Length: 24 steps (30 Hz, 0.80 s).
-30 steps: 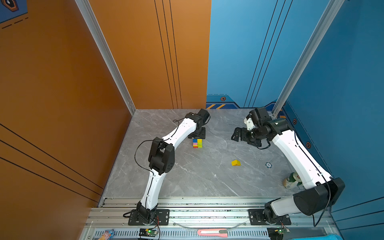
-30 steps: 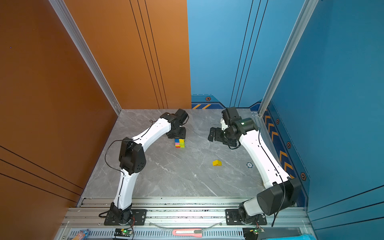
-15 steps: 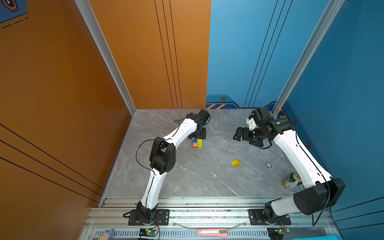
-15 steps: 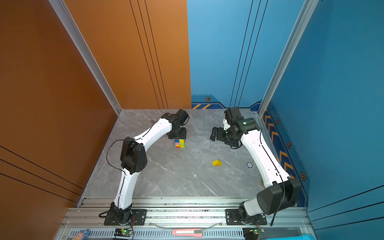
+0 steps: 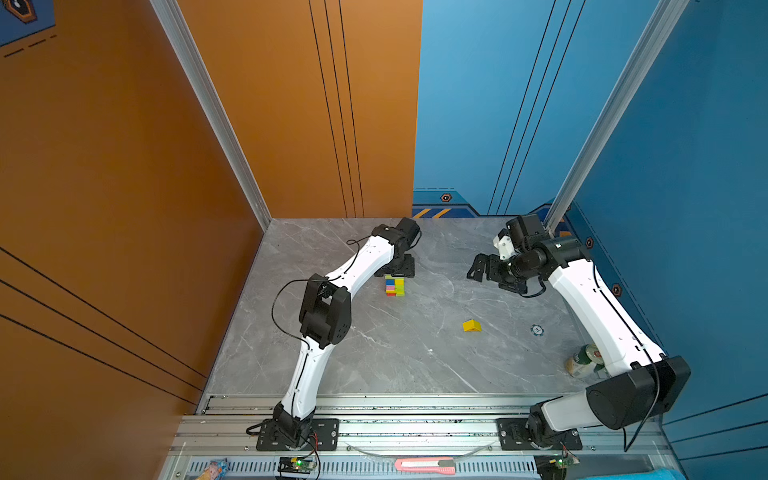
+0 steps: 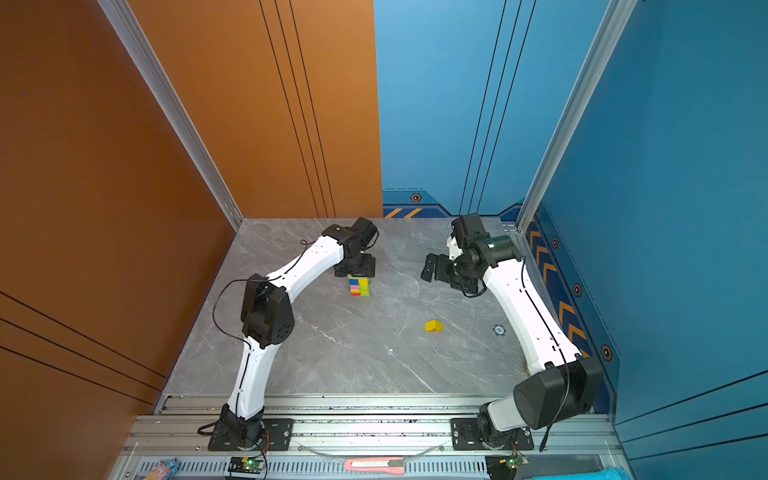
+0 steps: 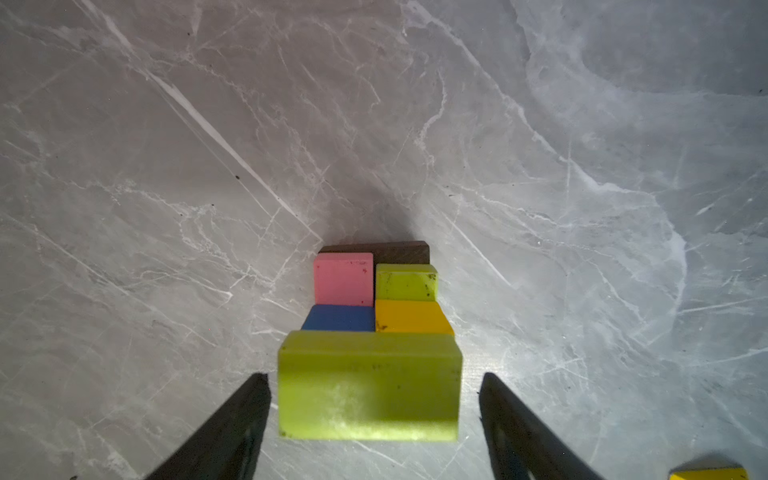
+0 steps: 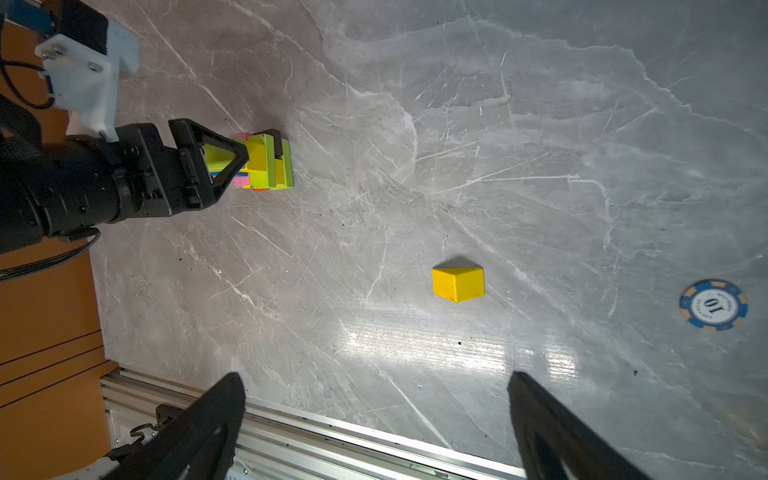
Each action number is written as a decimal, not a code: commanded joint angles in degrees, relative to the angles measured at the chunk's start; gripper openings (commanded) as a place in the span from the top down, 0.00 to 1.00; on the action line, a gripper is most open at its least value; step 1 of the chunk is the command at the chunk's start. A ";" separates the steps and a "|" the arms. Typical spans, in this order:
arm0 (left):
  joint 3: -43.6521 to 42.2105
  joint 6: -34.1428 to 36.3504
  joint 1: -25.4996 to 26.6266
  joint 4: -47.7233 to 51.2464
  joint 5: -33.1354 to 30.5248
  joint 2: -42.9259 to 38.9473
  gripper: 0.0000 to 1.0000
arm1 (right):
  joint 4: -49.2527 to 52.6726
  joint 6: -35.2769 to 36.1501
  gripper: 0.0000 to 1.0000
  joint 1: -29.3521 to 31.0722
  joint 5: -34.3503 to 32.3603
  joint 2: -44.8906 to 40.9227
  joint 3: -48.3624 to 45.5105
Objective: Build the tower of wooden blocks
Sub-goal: 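Open and raise the left gripper while the right moves toward the yellow prism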
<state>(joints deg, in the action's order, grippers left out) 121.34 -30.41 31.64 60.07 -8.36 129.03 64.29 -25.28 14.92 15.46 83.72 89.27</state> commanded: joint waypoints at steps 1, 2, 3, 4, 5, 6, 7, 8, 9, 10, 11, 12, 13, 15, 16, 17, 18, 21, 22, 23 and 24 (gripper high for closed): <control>3.04 0.48 0.35 1.47 -0.38 -1.87 0.18 | -0.75 1.02 0.00 -0.32 0.90 -0.57 -0.57; 3.47 0.54 0.33 1.46 -0.45 -2.33 0.18 | -0.73 1.00 0.00 -0.30 0.88 -0.65 -0.66; 3.87 0.55 0.35 1.50 -0.58 -3.02 0.17 | -0.75 0.89 0.00 -0.29 0.75 -0.71 -0.82; 4.12 0.59 0.35 1.53 -0.72 -3.56 0.17 | -0.75 0.84 0.00 -0.32 0.63 -0.82 -0.85; 4.46 0.58 0.28 1.46 -0.93 -4.42 0.16 | -0.75 0.68 0.00 -0.32 0.51 -0.99 -1.20; 4.60 0.62 0.28 1.46 -1.34 -5.25 0.15 | -0.75 0.53 0.00 -0.31 0.43 -1.10 -1.48; 4.69 0.84 0.27 1.45 -1.59 -6.00 0.15 | -0.75 0.30 0.00 -0.32 0.21 -1.21 -1.62; 4.70 1.01 0.24 1.45 -1.96 -7.07 0.15 | -0.74 0.06 0.00 -0.27 -0.19 -1.41 -2.09; 4.58 0.99 0.18 1.53 -2.50 -8.06 0.15 | -0.75 -0.13 0.00 -0.32 -0.47 -1.60 -2.52; 4.16 1.00 0.11 1.49 -3.04 -9.56 0.10 | -0.83 -0.34 0.00 -0.29 -0.61 -1.78 -3.11; 3.71 1.06 0.18 1.50 -3.53 -11.03 0.09 | -0.99 -0.70 0.00 -0.32 -0.86 -2.06 -3.78; 3.12 1.15 0.16 1.45 -4.21 -12.38 0.09 | -1.14 -1.08 0.00 -0.31 -1.20 -2.32 -4.39; 2.19 1.23 0.19 1.39 -5.04 -14.24 0.08 | -1.18 -1.66 0.00 -0.32 -1.90 -2.62 -5.23; -0.20 1.23 0.46 1.36 -6.83 -17.78 0.08 | -1.10 -2.77 0.00 -0.37 -3.48 -3.02 -6.53; -1.82 1.04 0.76 1.35 -7.92 -20.19 0.08 | -1.01 -3.24 0.00 -0.40 -4.19 -3.21 -7.42; -3.73 1.04 1.03 1.23 -8.87 -22.44 0.07 | -1.01 -3.69 0.00 -0.39 -4.96 -3.46 -8.38; -5.55 1.11 1.31 1.03 -9.79 -24.44 0.07 | -1.05 -3.94 0.00 -0.33 -5.37 -3.58 -9.22; -14.78 1.71 2.44 -2.39 -11.87 -32.27 0.06 | -1.34 -4.14 0.00 -0.20 -5.37 -3.49 -11.68; -18.83 1.60 2.64 -4.07 -12.17 -35.20 0.05 | -1.52 -4.52 0.00 -0.09 -5.63 -3.56 -12.59; -22.23 1.12 2.64 -5.57 -12.10 -37.88 0.04 | -1.66 -5.20 0.00 0.09 -6.06 -3.60 -13.31; -25.98 0.67 2.43 -7.13 -11.85 -40.74 0.04 | -1.98 -6.15 0.00 0.25 -6.43 -3.69 -14.10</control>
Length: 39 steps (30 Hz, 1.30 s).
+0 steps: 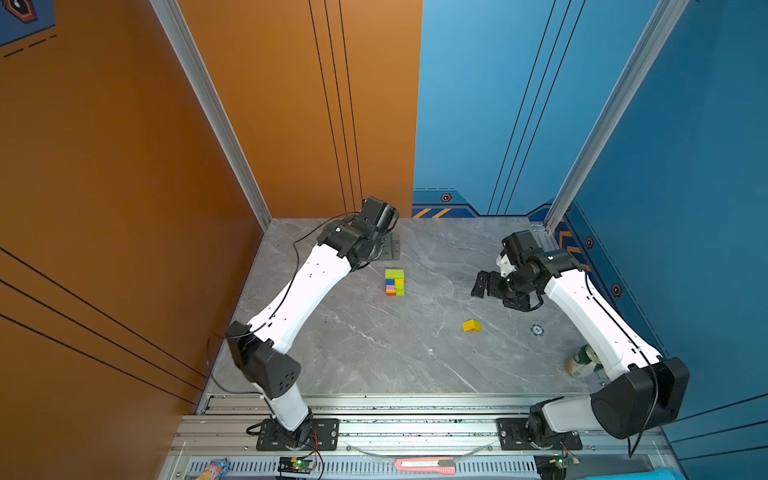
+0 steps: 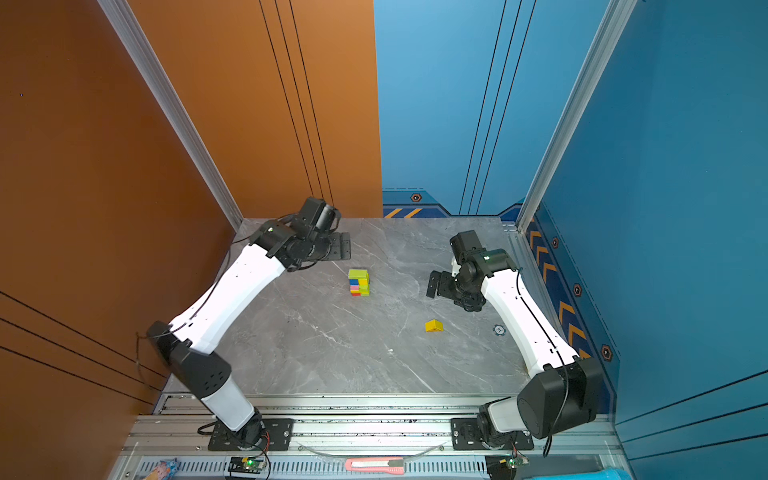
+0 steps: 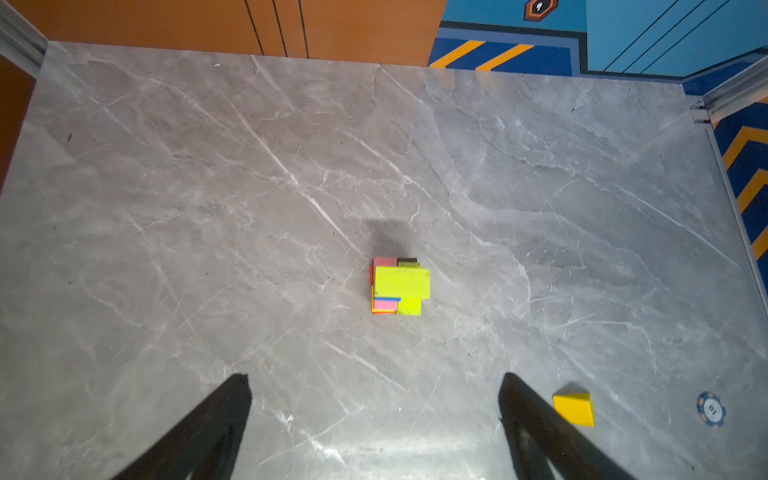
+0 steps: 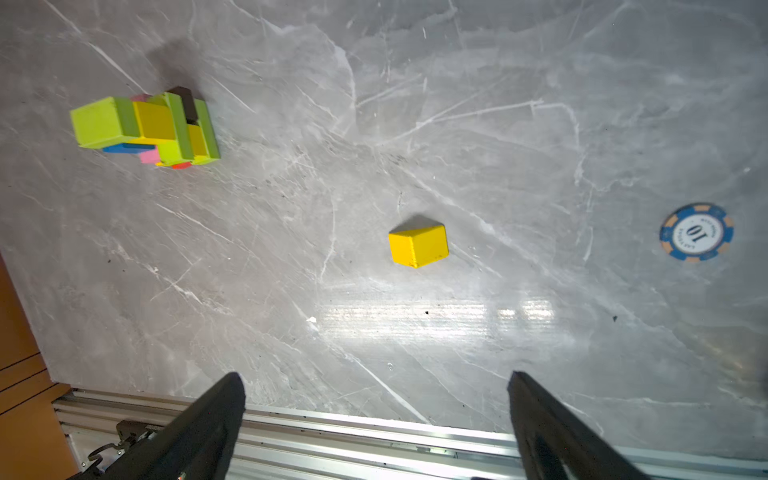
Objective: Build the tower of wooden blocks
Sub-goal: 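Open and raise the left gripper while the right moves toward the yellow prism, then lower the right gripper onto the yellow triangular prism and close on it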
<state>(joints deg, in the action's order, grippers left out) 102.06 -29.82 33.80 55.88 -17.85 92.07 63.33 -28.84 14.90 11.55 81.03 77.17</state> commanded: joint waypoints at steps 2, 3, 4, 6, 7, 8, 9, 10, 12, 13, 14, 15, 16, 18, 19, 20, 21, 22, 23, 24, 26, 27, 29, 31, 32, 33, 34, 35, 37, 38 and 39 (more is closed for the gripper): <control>-13.33 -0.23 -0.22 -5.42 -1.28 -9.10 0.02 | -2.61 -5.07 0.00 0.85 -2.85 -1.66 -3.80; -16.70 -0.09 -0.65 -7.03 -0.41 -11.84 0.01 | -3.82 -6.54 0.00 1.30 -3.20 -2.06 -4.99; -19.86 0.26 -1.17 -8.40 0.74 -14.51 0.00 | -4.93 -8.19 0.00 1.85 -3.52 -2.31 -5.89; -24.76 0.39 -2.75 -10.17 3.70 -18.57 0.02 | -6.45 -11.37 0.00 3.17 -4.96 -2.35 -6.98; -26.73 0.43 -3.68 -10.56 5.63 -20.37 0.02 | -6.63 -13.35 0.00 4.03 -6.10 -2.01 -7.05; -28.27 0.34 -4.62 -10.47 7.72 -21.75 0.02 | -6.61 -15.19 0.00 4.90 -6.91 -1.69 -7.11; -29.60 0.00 -5.15 -10.25 9.28 -23.18 0.02 | -6.75 -16.50 0.00 5.59 -7.30 -1.35 -7.27; -31.39 -0.38 -5.32 -10.34 10.52 -25.05 0.02 | -6.82 -17.69 0.00 6.55 -7.72 -1.01 -7.25; -34.75 -0.91 -5.26 -10.44 11.36 -28.16 0.02 | -6.82 -19.67 0.00 8.17 -9.32 -0.55 -7.38; -36.29 -1.09 -5.33 -10.32 11.65 -29.53 0.02 | -6.73 -21.16 0.01 8.88 -10.17 -0.35 -7.52; -37.53 -1.18 -5.41 -10.18 12.26 -31.05 0.02 | -6.73 -22.89 0.02 9.32 -10.74 -0.25 -7.89; -38.67 -1.45 -5.41 -10.09 12.67 -32.28 0.02 | -7.08 -24.76 0.03 9.72 -10.97 -0.10 -8.16; -39.89 -1.63 -5.50 -10.17 13.01 -33.77 0.02 | -7.57 -26.75 0.05 10.20 -11.25 -0.09 -8.59; -41.61 -1.47 -5.57 -10.12 13.57 -36.01 0.02 | -8.28 -30.35 0.08 11.27 -12.24 0.33 -8.81; -42.32 -1.21 -5.64 -10.12 14.28 -36.99 0.02 | -8.37 -32.33 0.06 11.91 -12.88 0.56 -8.85; -42.64 -0.99 -5.72 -10.16 14.86 -37.81 0.02 | -8.35 -33.85 0.07 12.51 -13.67 0.85 -8.75; -43.97 -0.86 -5.76 -10.13 15.55 -38.81 0.02 | -8.32 -35.27 0.10 13.19 -14.37 1.30 -8.63; -45.07 -0.89 -5.76 -10.17 16.34 -39.69 0.02 | -8.35 -36.63 0.11 13.82 -15.10 1.83 -8.44; -45.75 -0.73 -5.79 -10.17 17.03 -40.34 0.02 | -8.39 -37.80 0.13 14.31 -15.75 2.26 -8.39; -46.43 -0.58 -5.92 -10.19 17.75 -41.08 0.02 | -8.31 -39.18 0.15 14.61 -16.12 2.80 -8.52; -47.39 -0.16 -5.93 -10.04 19.48 -42.14 0.02 | -8.33 -42.16 0.18 15.02 -16.73 3.64 -9.07; -47.70 0.09 -5.95 -9.85 20.37 -42.64 0.02 | -8.67 -43.71 0.20 15.27 -17.32 4.06 -9.36; -48.09 0.34 -5.97 -9.86 21.33 -43.24 0.02 | -9.31 -46.60 0.24 15.60 -18.08 4.55 -10.14; -47.97 0.39 -6.09 -9.72 21.97 -43.12 0.02 | -10.17 -48.86 0.26 15.60 -18.93 4.86 -11.09; -47.81 0.41 -6.12 -9.57 22.27 -42.89 0.02 | -10.71 -49.49 0.26 15.48 -19.16 4.92 -11.55; -47.58 0.47 -6.12 -9.71 22.41 -42.58 0.02 | -11.51 -49.88 0.26 15.15 -19.17 5.07 -12.19; -47.42 0.62 -6.16 -9.73 22.28 -42.24 0.02 | -12.35 -50.07 0.27 14.74 -19.04 5.34 -12.71; -47.09 0.95 -6.14 -9.75 22.05 -41.83 0.02 | -13.03 -50.18 0.27 14.20 -18.62 5.75 -13.18; -46.19 1.78 -6.30 -9.72 21.79 -40.19 0.02 | -14.38 -50.64 0.27 13.00 -17.39 6.96 -14.11; -45.50 2.10 -6.46 -9.71 21.97 -39.39 0.02 | -15.19 -50.70 0.27 12.68 -16.72 7.56 -14.44; -44.72 2.27 -6.58 -9.67 22.45 -38.42 0.02 | -16.18 -50.70 0.27 12.31 -16.10 8.17 -14.84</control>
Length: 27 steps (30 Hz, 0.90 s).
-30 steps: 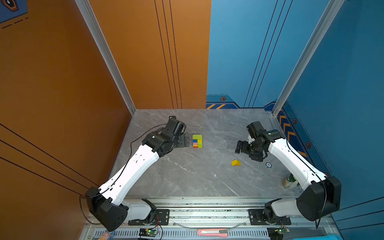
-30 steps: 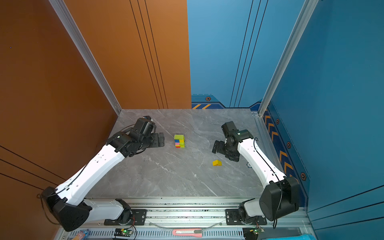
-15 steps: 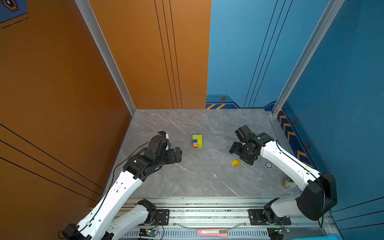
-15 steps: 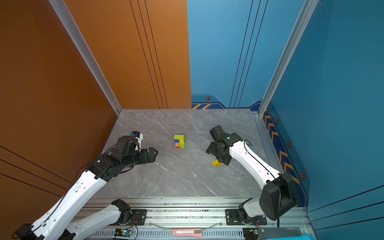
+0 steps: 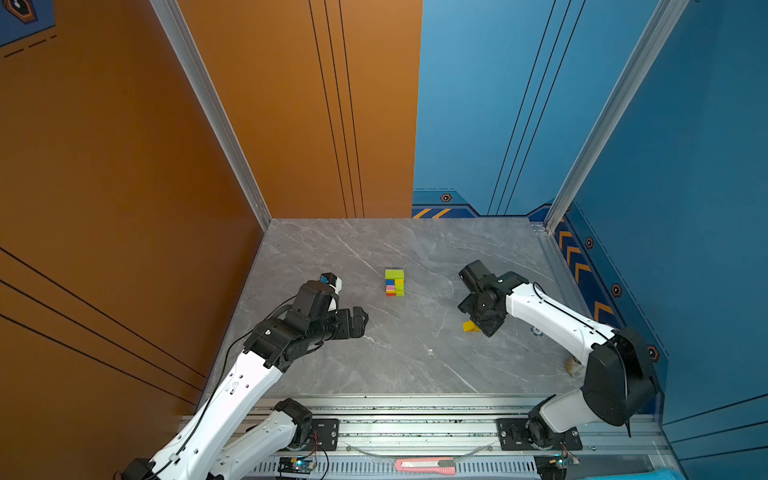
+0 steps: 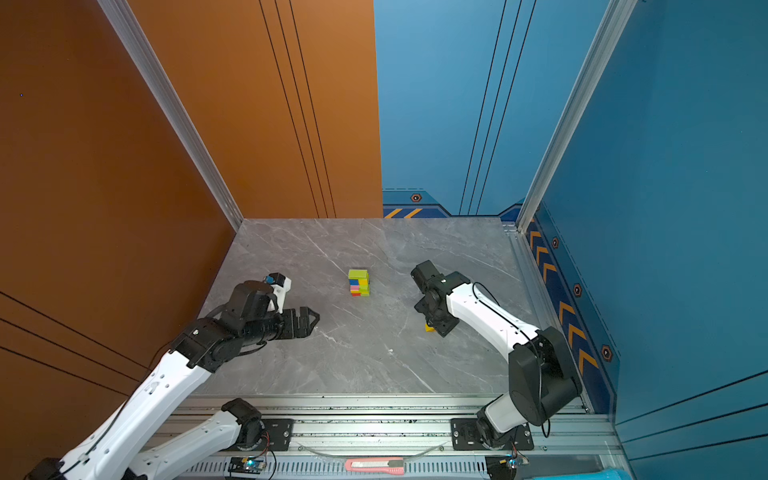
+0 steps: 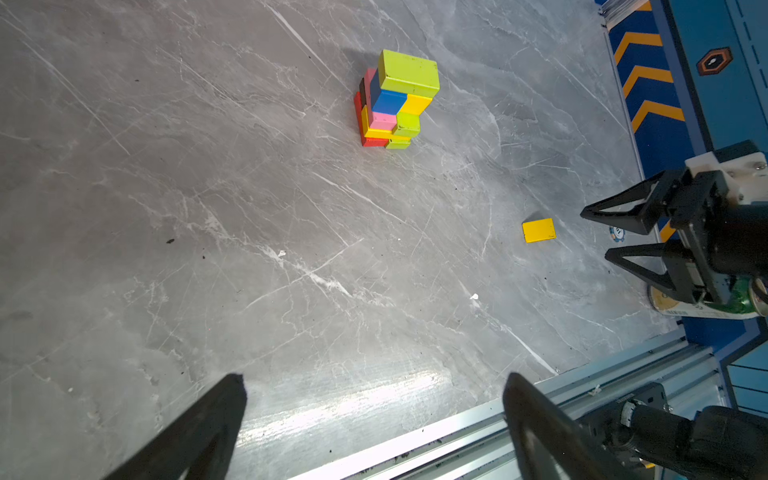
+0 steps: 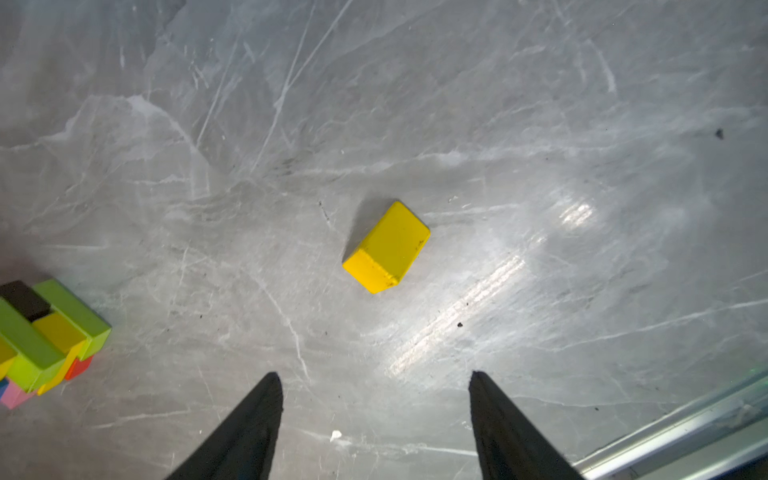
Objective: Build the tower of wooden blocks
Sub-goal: 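Lower the right gripper onto the yellow triangular prism and close on it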
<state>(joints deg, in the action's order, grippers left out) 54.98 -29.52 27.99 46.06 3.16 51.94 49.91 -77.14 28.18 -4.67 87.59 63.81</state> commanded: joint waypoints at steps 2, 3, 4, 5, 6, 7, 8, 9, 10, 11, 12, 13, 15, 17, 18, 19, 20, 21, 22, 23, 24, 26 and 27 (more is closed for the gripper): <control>3.61 2.30 -0.81 0.00 1.64 3.35 0.02 | -4.08 -2.62 0.28 -1.51 0.62 2.84 -1.76; 3.63 2.66 -0.82 -0.09 1.67 4.38 0.02 | -4.75 -2.70 0.28 -1.85 1.11 3.46 -1.94; 5.01 2.88 -0.83 -0.10 1.59 5.29 0.02 | -5.41 -2.66 0.28 -2.12 1.56 3.98 -2.05; 5.97 3.10 -0.88 -0.27 1.55 6.21 0.02 | -6.03 -2.62 0.28 -2.38 1.96 4.61 -2.11; 6.35 3.36 -0.83 -0.48 1.51 7.01 0.02 | -6.43 -2.44 0.28 -2.60 2.05 5.19 -2.11; 6.65 3.62 -0.91 -0.69 1.56 7.59 0.02 | -6.89 -2.28 0.28 -2.90 2.29 5.72 -2.11; 6.85 3.88 -0.92 -1.02 1.52 8.20 0.02 | -7.33 -2.15 0.28 -3.19 2.73 6.51 -2.11; 6.94 4.02 -0.98 -1.40 1.39 8.72 0.02 | -7.90 -2.09 0.29 -3.47 3.31 7.31 -2.12; 7.06 4.20 -1.04 -1.57 1.13 9.10 0.02 | -8.27 -2.13 0.29 -3.65 3.80 8.07 -2.16; 7.28 4.21 -1.26 -1.71 1.13 9.54 0.02 | -8.58 -2.24 0.30 -3.73 4.24 8.85 -2.16; 7.63 4.21 -1.57 -1.73 1.50 10.03 0.02 | -8.69 -2.27 0.31 -3.71 4.61 9.57 -2.07; 7.88 4.33 -1.78 -1.68 1.84 10.38 0.02 | -8.82 -2.31 0.31 -3.75 4.62 10.02 -2.00; 8.20 4.51 -1.98 -1.74 2.38 10.89 0.02 | -9.18 -2.47 0.32 -3.66 4.19 10.34 -2.33; 8.05 4.73 -2.14 -1.66 2.44 11.26 0.02 | -9.69 -3.04 0.34 -3.66 4.01 10.24 -3.01; 7.97 4.67 -2.31 -1.68 2.39 11.40 0.02 | -9.98 -3.41 0.34 -3.75 3.90 10.11 -3.32; 7.96 4.65 -2.49 -1.70 2.53 11.55 0.02 | -10.22 -3.48 0.36 -3.75 3.85 10.12 -3.51; 8.07 4.72 -2.80 -1.73 2.81 11.81 0.02 | -10.44 -3.46 0.37 -3.87 3.89 10.14 -3.67; 8.28 4.84 -3.02 -1.69 3.06 12.10 0.02 | -10.45 -3.45 0.39 -3.93 3.96 10.29 -3.69; 8.40 5.03 -3.22 -1.63 3.28 12.41 0.02 | -10.45 -3.53 0.40 -3.88 3.97 10.38 -3.69; 8.61 5.22 -3.37 -1.76 3.37 12.63 0.02 | -10.49 -3.49 0.41 -3.93 4.03 10.53 -3.71; 8.78 5.33 -3.51 -1.69 3.44 12.88 0.02 | -10.55 -3.51 0.42 -3.92 4.04 10.64 -3.89; 9.03 5.52 -3.82 -1.76 3.80 13.47 0.02 | -10.62 -3.70 0.46 -4.01 4.05 10.91 -4.04; 9.09 5.61 -4.01 -1.75 4.11 13.75 0.02 | -10.63 -3.74 0.47 -4.01 4.06 11.07 -4.17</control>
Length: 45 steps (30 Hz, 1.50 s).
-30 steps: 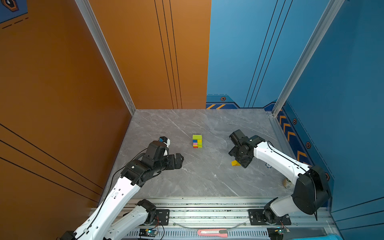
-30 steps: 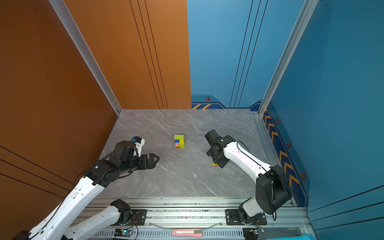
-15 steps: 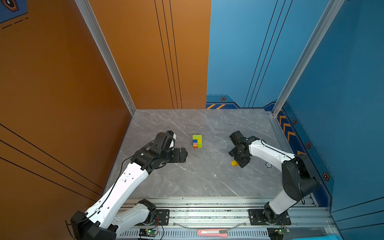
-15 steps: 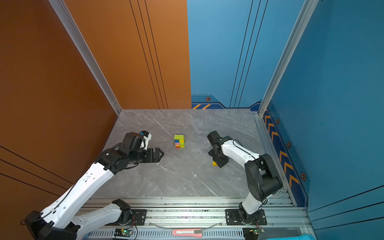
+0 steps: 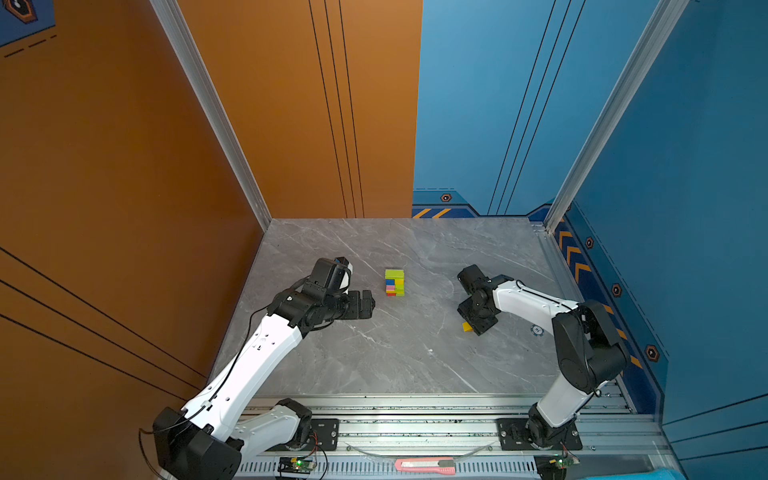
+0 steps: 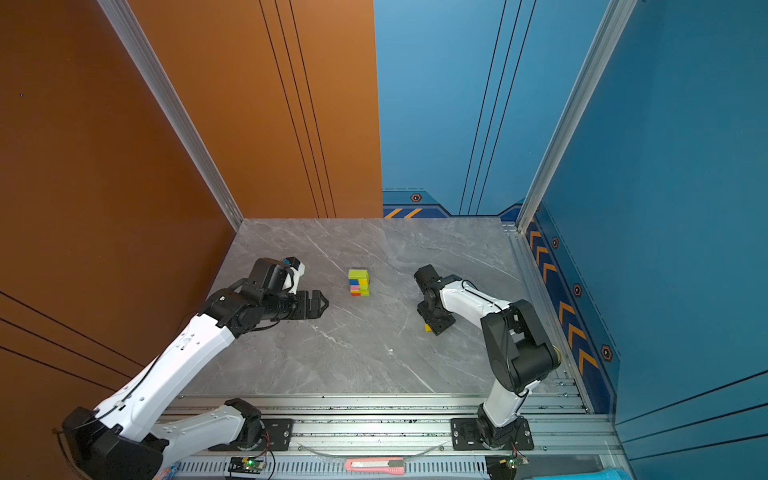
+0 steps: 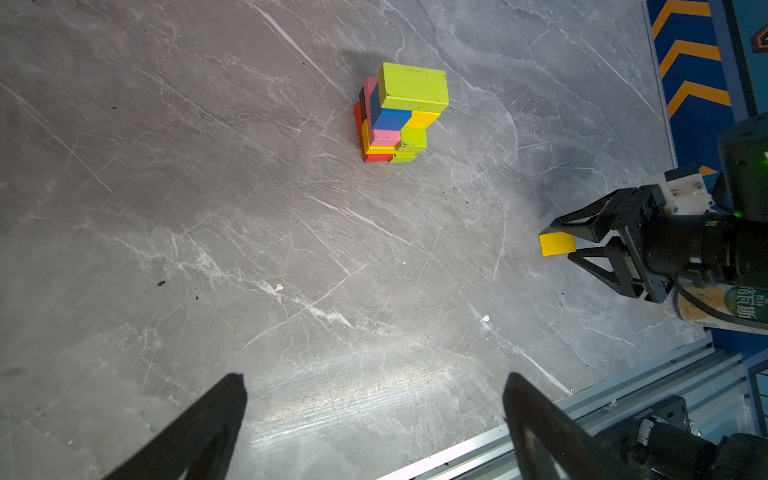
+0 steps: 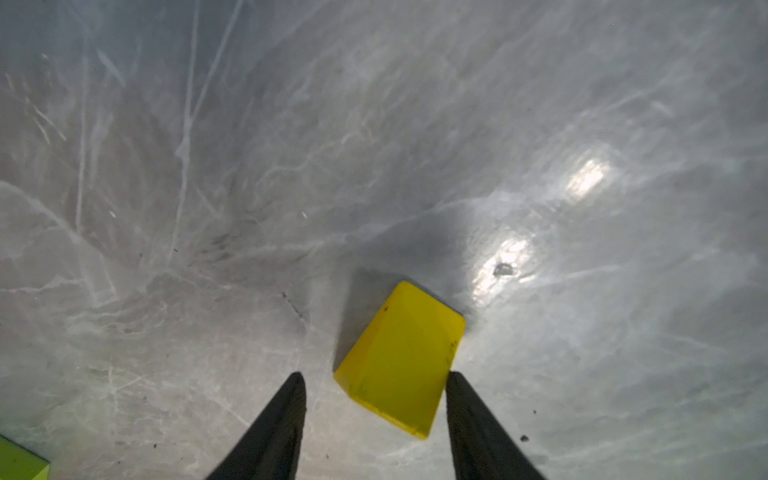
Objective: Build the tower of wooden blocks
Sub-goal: 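Lower the right gripper onto the yellow triangular prism and close on it, then lift the yellow prism with the right gripper and carry it toward the stack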
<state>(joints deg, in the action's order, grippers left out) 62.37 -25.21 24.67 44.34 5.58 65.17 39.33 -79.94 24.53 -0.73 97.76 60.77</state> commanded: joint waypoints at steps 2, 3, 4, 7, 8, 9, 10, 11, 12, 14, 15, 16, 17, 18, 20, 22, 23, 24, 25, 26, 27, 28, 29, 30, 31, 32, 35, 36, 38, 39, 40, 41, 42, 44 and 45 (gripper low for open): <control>1.83 1.39 -0.84 -0.03 1.97 0.99 0.02 | -0.13 -0.97 0.50 -0.34 0.05 0.97 -1.34; 1.88 1.48 -0.91 -0.01 2.07 1.17 0.02 | -0.05 -1.01 0.50 -0.36 -0.07 1.00 -1.42; 1.99 1.57 -1.06 0.03 2.23 1.29 0.02 | -0.02 -1.07 0.52 -0.36 -0.22 1.01 -1.53; 2.14 1.63 -1.29 0.01 2.42 1.54 0.02 | 0.04 -0.84 0.56 -0.36 -0.04 1.10 -1.70; 2.17 1.66 -1.36 0.02 2.50 1.54 0.02 | 0.12 -0.68 0.58 -0.36 -0.01 1.20 -1.66; 2.08 1.66 -1.46 0.05 2.53 1.61 0.02 | 0.13 -0.61 0.58 -0.36 -0.06 1.19 -1.64; 2.10 1.66 -1.54 0.11 2.57 1.55 0.02 | 0.13 -0.56 0.60 -0.36 0.05 1.23 -1.66; 2.06 1.64 -1.64 0.06 2.64 1.54 0.02 | 0.09 -0.32 0.60 -0.36 0.13 1.39 -1.73; 1.98 1.66 -1.72 0.13 2.76 1.57 0.02 | 0.15 -0.06 0.63 -0.30 0.20 1.54 -1.71; 1.85 1.72 -1.91 0.08 2.91 1.37 0.02 | 0.53 0.30 0.65 -0.36 0.29 1.95 -1.37; 1.79 1.74 -2.01 0.06 2.87 1.30 0.02 | 0.81 0.50 0.65 -0.36 0.29 2.06 -1.20; 1.78 1.75 -2.07 0.09 2.91 1.07 0.02 | 1.13 0.88 0.66 -0.17 0.19 2.24 -0.86; 1.68 1.75 -2.16 0.05 3.02 1.03 0.02 | 1.61 1.37 0.67 -0.10 -0.06 2.42 -0.43; 1.61 1.74 -2.25 0.08 2.95 0.93 0.02 | 2.24 1.71 0.67 0.07 -0.31 2.53 0.10; 1.36 1.71 -2.43 0.19 3.06 0.62 0.02 | 3.82 2.86 0.67 0.53 -1.08 2.84 1.29; 1.14 1.66 -2.58 0.30 3.10 0.34 0.02 | 5.13 3.84 0.67 0.84 -1.45 3.12 2.23; 1.01 1.66 -2.67 0.29 3.03 0.13 0.02 | 5.61 4.50 0.67 1.03 -1.70 3.28 2.63; 0.86 1.57 -2.76 0.24 2.99 -0.01 0.02 | 5.93 5.19 0.67 1.23 -1.81 3.33 3.04; 0.82 1.57 -2.89 0.40 2.95 -0.26 0.02 | 6.30 6.02 0.67 1.43 -1.81 3.49 3.60; 0.66 1.49 -3.04 0.44 2.95 -0.43 0.02 | 6.70 6.99 0.68 1.78 -1.89 3.64 4.36; 0.57 1.48 -3.17 0.52 2.93 -0.63 0.02 | 7.59 7.93 0.69 2.18 -2.07 3.82 5.18; 0.40 1.48 -3.22 0.61 2.77 -0.87 0.02 | 8.83 9.17 0.69 2.73 -2.53 4.18 6.76; 0.25 1.48 -3.43 0.75 2.67 -1.21 0.02 | 10.17 10.42 0.69 3.41 -2.95 4.60 8.64; 0.06 1.48 -3.65 0.75 2.55 -1.42 0.02 | 11.55 11.68 0.70 4.08 -3.47 5.08 10.39; -0.15 1.42 -3.86 0.90 2.55 -1.77 0.02 | 13.09 12.92 0.71 4.90 -4.29 5.69 12.69; -0.50 1.24 -4.14 0.96 2.64 -2.04 0.02 | 15.07 14.24 0.71 5.65 -5.07 6.23 15.12; -1.19 0.87 -4.71 0.99 2.80 -2.91 0.02 | 19.02 17.74 0.71 7.86 -6.61 8.01 21.77; -1.31 0.71 -4.91 1.00 2.82 -3.15 0.02 | 19.91 18.70 0.71 8.40 -6.64 8.59 23.58; -1.55 0.45 -5.20 1.05 2.82 -3.63 0.02 | 21.50 20.61 0.70 9.71 -7.00 9.66 27.71; -1.63 0.38 -5.31 1.18 2.69 -3.81 0.02 | 22.02 21.42 0.70 10.26 -7.08 10.14 29.34; -1.72 0.33 -5.51 1.30 2.71 -3.91 0.02 | 22.95 22.11 0.70 10.87 -7.40 10.74 31.41; -1.72 0.34 -5.60 1.30 2.68 -4.12 0.02 | 23.60 23.04 0.70 11.50 -7.57 11.27 33.57; -1.72 0.34 -5.68 1.49 2.54 -4.25 0.02 | 24.10 23.85 0.70 11.93 -7.52 11.86 35.40; -1.79 0.26 -6.06 1.60 2.27 -4.50 0.02 | 25.94 25.41 0.70 12.86 -7.46 13.64 40.13; -1.81 0.25 -6.20 1.61 2.27 -4.60 0.02 | 26.78 26.19 0.70 13.14 -7.33 14.60 42.57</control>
<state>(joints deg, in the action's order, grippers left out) 61.41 -24.88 19.20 44.60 7.77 61.60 60.14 -58.13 36.86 -6.22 110.06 98.24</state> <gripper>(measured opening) 0.979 0.312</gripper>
